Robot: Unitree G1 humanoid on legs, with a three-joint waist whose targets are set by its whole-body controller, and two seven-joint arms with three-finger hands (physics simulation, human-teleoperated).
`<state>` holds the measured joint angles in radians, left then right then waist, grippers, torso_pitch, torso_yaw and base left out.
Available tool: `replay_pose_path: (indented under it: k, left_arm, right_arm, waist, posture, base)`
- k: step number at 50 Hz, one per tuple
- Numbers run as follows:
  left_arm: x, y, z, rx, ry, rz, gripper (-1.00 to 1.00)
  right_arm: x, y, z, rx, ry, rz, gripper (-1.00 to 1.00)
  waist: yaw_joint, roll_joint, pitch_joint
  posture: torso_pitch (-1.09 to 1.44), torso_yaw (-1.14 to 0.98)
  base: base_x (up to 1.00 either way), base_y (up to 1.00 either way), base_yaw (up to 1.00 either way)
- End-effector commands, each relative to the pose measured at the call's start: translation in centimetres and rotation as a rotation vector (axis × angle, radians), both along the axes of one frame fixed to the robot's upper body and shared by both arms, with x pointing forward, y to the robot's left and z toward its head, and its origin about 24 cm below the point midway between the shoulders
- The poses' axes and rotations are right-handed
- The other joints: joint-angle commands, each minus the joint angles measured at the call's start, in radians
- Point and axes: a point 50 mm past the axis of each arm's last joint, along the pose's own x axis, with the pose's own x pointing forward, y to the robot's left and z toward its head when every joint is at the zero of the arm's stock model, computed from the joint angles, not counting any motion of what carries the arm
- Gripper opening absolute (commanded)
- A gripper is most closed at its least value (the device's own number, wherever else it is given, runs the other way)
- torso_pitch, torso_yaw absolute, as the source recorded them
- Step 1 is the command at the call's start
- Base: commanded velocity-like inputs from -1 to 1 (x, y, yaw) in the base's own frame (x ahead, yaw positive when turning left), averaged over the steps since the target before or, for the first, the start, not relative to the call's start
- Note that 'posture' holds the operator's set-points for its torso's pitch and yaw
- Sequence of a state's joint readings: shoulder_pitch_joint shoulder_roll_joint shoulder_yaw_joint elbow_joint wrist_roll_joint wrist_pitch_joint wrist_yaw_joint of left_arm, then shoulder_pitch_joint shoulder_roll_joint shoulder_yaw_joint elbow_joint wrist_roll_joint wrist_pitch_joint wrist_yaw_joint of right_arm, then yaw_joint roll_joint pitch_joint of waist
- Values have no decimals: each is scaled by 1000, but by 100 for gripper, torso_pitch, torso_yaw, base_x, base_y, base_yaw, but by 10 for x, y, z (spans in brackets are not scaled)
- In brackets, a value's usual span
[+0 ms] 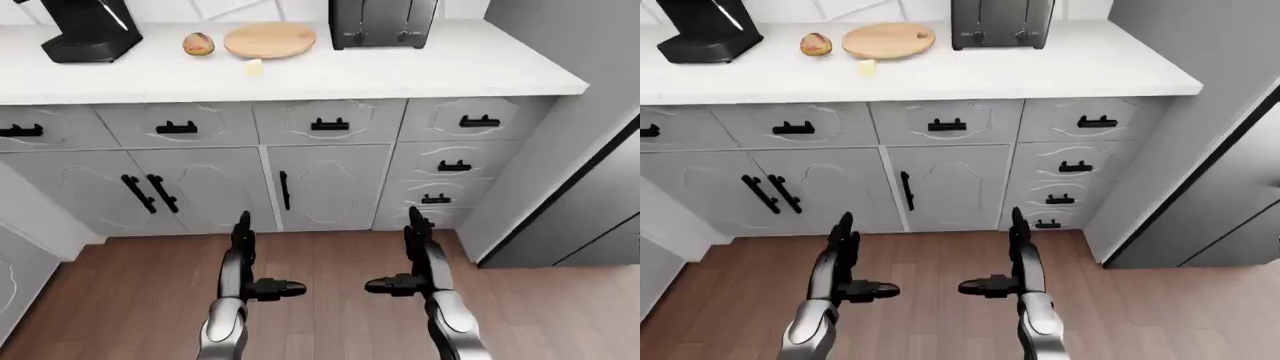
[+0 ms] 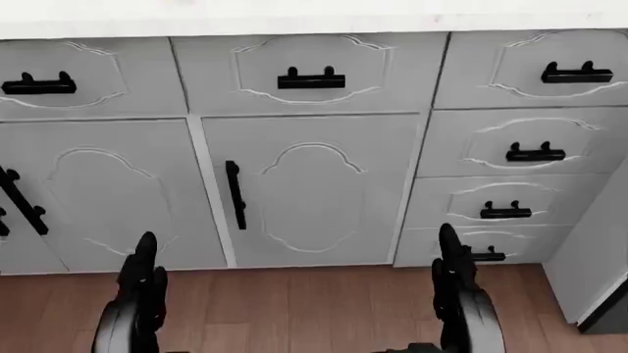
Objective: Place the bread and cheese on the cutting board.
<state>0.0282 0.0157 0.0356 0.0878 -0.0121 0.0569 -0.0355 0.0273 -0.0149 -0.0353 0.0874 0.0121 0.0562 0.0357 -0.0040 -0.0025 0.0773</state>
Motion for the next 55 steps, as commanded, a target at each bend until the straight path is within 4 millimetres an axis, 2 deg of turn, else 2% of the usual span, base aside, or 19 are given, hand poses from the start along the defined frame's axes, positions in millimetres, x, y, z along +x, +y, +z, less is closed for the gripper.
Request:
replay_pose_path:
  k: [1, 3, 4, 5, 7, 12, 16, 19, 22, 24, 27, 30, 35, 40, 46, 47, 51, 53, 55]
  left_arm:
    - [10, 0, 33, -2, -173, -6, 100]
    - [10, 0, 32, 3, -172, -8, 100]
    - [10, 0, 34, 0, -177, -6, 100]
    - [10, 0, 33, -2, -176, -4, 100]
    - [9, 0, 33, 5, -180, -4, 100]
    - [11, 1, 35, -3, -181, 4, 100]
    - [31, 4, 46, -68, -158, 42, 100]
    - [69, 8, 90, -109, -234, 127, 100]
    - [110, 11, 153, -164, -304, 188, 100]
    - [122, 19, 184, -171, -343, 216, 100]
    - [125, 32, 258, -230, -427, 257, 100]
    - [113, 33, 305, -239, -416, 224, 100]
    - [89, 41, 334, -231, -392, 159, 100]
    - [49, 39, 356, -210, -478, 125, 100]
    - [44, 42, 362, -188, -523, 142, 100]
    - [44, 43, 363, -190, -526, 145, 100]
    - [46, 39, 360, -195, -528, 136, 100]
    - [43, 38, 362, -201, -537, 131, 100]
    - [42, 37, 362, -204, -538, 127, 100]
  right_arm:
    - [9, 5, 32, -22, -173, 25, 100]
    - [9, 5, 32, -25, -173, 26, 100]
    - [10, 5, 32, -26, -174, 25, 100]
    - [9, 5, 31, -29, -173, 29, 100]
    - [9, 6, 32, -32, -175, 29, 100]
    - [11, 4, 33, -23, -175, 22, 100]
    - [38, 0, 49, -87, -198, 24, 100]
    - [66, -11, 94, -146, -280, -15, 100]
    - [96, -19, 146, -147, -352, -50, 100]
    - [107, -18, 176, -155, -392, -52, 100]
    - [104, -25, 233, -166, -477, -76, 100]
    - [92, -34, 286, -149, -543, -113, 100]
    - [80, -41, 336, -150, -547, -124, 100]
    - [38, -35, 346, -222, -559, -117, 100]
    - [37, -21, 353, -268, -581, -79, 100]
    - [37, -21, 353, -269, -586, -77, 100]
    - [41, -20, 349, -263, -579, -71, 100]
    - [41, -19, 348, -267, -577, -64, 100]
    - [42, -20, 348, -257, -580, -67, 100]
  waist:
    - [-2, -8, -1]
    - [8, -1, -61]
    - [8, -1, -52]
    - [6, -6, -17]
    - [7, -7, -70]
    - [9, -5, -77]
    - [7, -3, -84]
    - [8, -5, -92]
    - [9, -4, -100]
    - [9, -5, -101]
    - [5, -5, -99]
    - [5, -4, -92]
    - [3, 6, -67]
    - [6, 5, -51]
    - [-1, 10, -32]
    - [0, 17, -52]
    - [2, -10, -40]
    - [1, -24, -50]
    - [-3, -21, -51]
  posture:
    - [0, 0]
    - [0, 0]
    - [0, 0]
    - [0, 0]
    - [0, 0]
    - [0, 0]
    - [0, 0]
    - [0, 0]
    - [0, 0]
    - [0, 0]
    - [0, 0]
    - [0, 0]
    - [0, 0]
    - [0, 0]
    - [0, 0]
    - [0, 0]
    - [0, 0]
    - [0, 0]
    - [0, 0]
  base:
    - [0, 0, 0]
    - [0, 0, 0]
    - [0, 0, 0]
    - [0, 0, 0]
    - [0, 0, 0]
    - [0, 0, 0]
    - [0, 0, 0]
    - [0, 0, 0]
    - [0, 0, 0]
    - [0, 0, 0]
    - [0, 0, 0]
    - [0, 0, 0]
    - [0, 0, 0]
    - [0, 0, 0]
    - [0, 0, 0]
    - [0, 10, 0]
    - [6, 34, 0]
    - [13, 55, 0]
    - [13, 56, 0]
